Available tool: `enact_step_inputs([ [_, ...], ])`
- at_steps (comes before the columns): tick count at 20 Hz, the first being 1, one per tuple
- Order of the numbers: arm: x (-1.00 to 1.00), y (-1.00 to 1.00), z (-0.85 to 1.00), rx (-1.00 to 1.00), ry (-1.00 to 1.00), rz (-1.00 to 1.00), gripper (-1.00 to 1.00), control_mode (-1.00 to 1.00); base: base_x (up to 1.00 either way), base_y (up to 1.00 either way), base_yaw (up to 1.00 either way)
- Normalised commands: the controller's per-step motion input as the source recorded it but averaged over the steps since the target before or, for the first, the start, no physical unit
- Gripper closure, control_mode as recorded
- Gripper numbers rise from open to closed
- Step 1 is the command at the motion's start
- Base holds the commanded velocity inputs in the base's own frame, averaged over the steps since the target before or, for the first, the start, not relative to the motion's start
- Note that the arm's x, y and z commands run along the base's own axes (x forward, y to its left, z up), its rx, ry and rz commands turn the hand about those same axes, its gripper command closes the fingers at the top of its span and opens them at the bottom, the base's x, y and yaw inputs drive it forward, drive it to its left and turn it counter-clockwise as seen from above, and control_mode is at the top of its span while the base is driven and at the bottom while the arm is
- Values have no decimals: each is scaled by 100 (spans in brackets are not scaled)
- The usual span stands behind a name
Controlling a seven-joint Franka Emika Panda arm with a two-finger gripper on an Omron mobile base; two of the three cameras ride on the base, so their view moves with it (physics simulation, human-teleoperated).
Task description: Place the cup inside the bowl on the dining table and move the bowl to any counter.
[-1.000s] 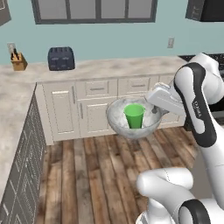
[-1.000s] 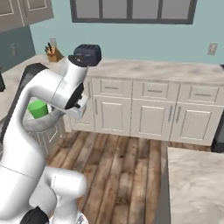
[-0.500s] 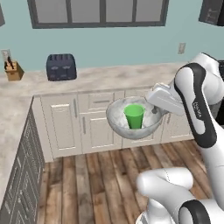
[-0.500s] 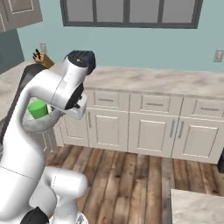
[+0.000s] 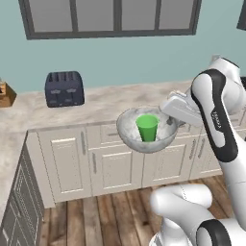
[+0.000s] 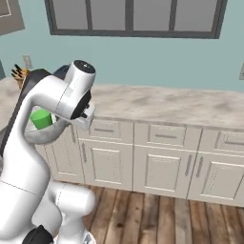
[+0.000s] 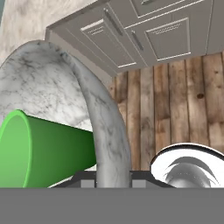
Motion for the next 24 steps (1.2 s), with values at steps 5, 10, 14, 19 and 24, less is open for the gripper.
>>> enact_step_inputs([
  [5,0,0,0,0,0,0,100,100,80,2,-5],
  [10,0,0,0,0,0,0,100,100,41,0,-4],
  [14,0,0,0,0,0,0,100,100,10,-5,-3],
  [19,0,0,0,0,0,0,100,100,34,-2,-2],
  [24,0,0,0,0,0,0,100,100,84,0,0],
])
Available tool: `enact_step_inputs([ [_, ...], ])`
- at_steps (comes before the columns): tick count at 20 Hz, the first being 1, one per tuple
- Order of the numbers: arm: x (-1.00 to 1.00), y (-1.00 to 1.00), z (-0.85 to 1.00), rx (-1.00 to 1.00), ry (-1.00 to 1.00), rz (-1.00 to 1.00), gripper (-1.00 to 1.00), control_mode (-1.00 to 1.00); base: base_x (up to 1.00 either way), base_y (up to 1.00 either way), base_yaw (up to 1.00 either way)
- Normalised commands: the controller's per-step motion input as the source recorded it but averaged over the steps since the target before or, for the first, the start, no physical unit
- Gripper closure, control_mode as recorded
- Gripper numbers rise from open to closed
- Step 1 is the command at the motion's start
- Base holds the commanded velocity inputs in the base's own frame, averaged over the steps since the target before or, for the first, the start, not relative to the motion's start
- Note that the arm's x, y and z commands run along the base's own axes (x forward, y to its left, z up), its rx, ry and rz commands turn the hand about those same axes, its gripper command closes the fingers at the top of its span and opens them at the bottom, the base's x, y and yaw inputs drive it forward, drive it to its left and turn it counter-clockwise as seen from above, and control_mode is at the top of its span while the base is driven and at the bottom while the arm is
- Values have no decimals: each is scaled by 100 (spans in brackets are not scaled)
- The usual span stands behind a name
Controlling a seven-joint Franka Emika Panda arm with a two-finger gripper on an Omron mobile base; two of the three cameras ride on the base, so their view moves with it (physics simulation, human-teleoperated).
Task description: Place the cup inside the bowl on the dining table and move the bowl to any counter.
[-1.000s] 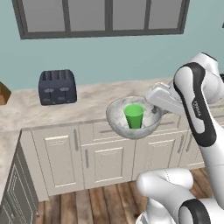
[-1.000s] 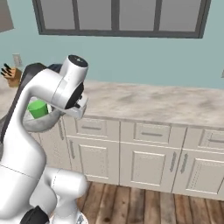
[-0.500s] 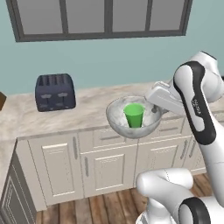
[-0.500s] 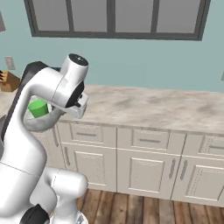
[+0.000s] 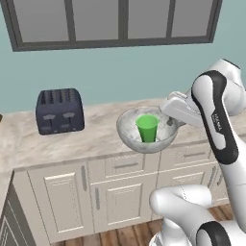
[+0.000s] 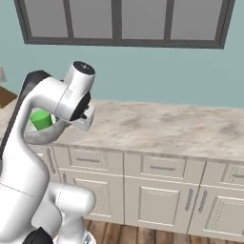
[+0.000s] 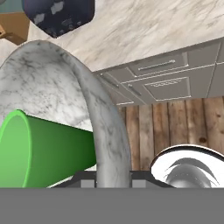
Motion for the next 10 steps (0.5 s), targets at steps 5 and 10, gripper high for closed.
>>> enact_step_inputs([
  [5,0,0,0,0,0,0,100,100,53,0,0],
  [10,0,0,0,0,0,0,100,100,25,-6,0],
])
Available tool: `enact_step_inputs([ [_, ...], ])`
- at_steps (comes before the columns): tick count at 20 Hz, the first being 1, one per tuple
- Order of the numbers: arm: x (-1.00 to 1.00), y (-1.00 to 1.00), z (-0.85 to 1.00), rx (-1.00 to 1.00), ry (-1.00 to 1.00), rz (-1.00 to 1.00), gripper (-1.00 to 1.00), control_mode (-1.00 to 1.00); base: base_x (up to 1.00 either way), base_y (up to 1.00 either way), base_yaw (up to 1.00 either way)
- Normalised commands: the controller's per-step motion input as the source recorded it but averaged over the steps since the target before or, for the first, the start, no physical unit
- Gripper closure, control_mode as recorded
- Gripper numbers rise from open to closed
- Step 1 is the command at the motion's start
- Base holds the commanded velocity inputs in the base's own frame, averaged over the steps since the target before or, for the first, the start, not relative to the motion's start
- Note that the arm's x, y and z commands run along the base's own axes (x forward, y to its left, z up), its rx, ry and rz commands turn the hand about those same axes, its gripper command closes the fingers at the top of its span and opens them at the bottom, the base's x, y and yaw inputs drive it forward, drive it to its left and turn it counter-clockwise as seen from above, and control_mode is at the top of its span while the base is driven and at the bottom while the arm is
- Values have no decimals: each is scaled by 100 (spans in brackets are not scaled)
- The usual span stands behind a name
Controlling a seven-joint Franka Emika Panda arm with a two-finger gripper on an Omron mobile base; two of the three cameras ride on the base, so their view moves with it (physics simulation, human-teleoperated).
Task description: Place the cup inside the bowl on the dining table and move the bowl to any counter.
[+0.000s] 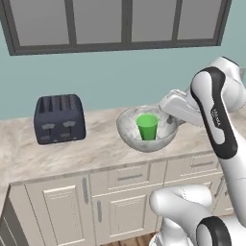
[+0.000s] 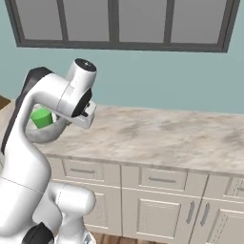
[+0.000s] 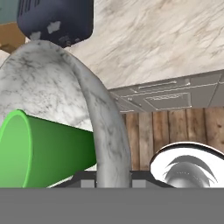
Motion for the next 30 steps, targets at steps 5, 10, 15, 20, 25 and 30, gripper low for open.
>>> enact_step_inputs([
  [5,0,0,0,0,0,0,100,100,47,-18,0],
  [10,0,0,0,0,0,0,100,100,68,-27,0],
  [15,0,0,0,0,0,0,100,100,28,-25,0],
  [20,0,0,0,0,0,0,100,100,15,-28,0],
  [25,0,0,0,0,0,0,100,100,32,-28,0],
  [30,0,0,0,0,0,0,100,100,10,-2,0],
])
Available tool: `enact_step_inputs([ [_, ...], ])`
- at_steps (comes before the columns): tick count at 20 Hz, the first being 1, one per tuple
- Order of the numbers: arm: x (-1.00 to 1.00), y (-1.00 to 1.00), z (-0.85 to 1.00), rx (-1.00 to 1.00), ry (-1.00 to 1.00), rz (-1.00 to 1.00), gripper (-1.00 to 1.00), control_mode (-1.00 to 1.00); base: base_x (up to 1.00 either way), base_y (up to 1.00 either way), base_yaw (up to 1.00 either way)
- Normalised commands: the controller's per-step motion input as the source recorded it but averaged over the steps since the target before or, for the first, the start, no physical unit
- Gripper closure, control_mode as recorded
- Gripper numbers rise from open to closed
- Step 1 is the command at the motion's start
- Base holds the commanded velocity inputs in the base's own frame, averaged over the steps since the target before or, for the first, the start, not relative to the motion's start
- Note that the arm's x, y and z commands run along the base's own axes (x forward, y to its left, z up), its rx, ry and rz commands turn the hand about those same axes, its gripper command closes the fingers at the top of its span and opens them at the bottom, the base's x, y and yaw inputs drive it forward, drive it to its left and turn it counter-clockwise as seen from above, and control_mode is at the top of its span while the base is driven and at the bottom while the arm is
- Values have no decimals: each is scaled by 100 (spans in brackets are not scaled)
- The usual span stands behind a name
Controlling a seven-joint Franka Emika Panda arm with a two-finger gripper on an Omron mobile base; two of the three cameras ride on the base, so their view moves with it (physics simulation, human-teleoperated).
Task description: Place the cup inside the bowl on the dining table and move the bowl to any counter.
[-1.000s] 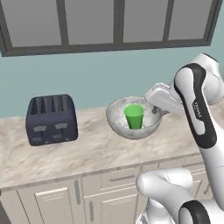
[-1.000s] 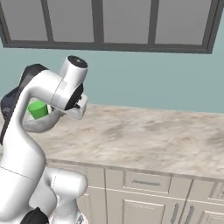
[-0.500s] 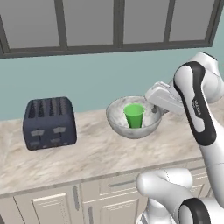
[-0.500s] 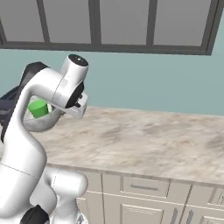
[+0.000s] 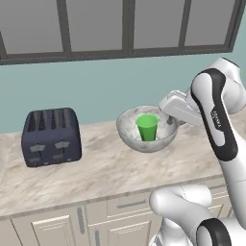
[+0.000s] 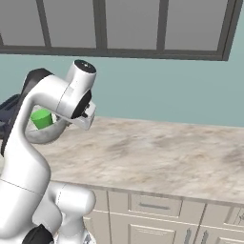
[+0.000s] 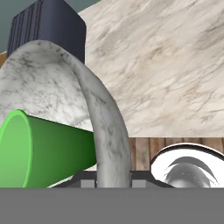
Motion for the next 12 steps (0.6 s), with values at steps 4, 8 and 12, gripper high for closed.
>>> enact_step_inputs([
  [4,0,0,0,0,0,0,100,100,13,-16,0],
  [8,0,0,0,0,0,0,100,100,8,-22,0],
  [12,0,0,0,0,0,0,100,100,17,-33,0],
])
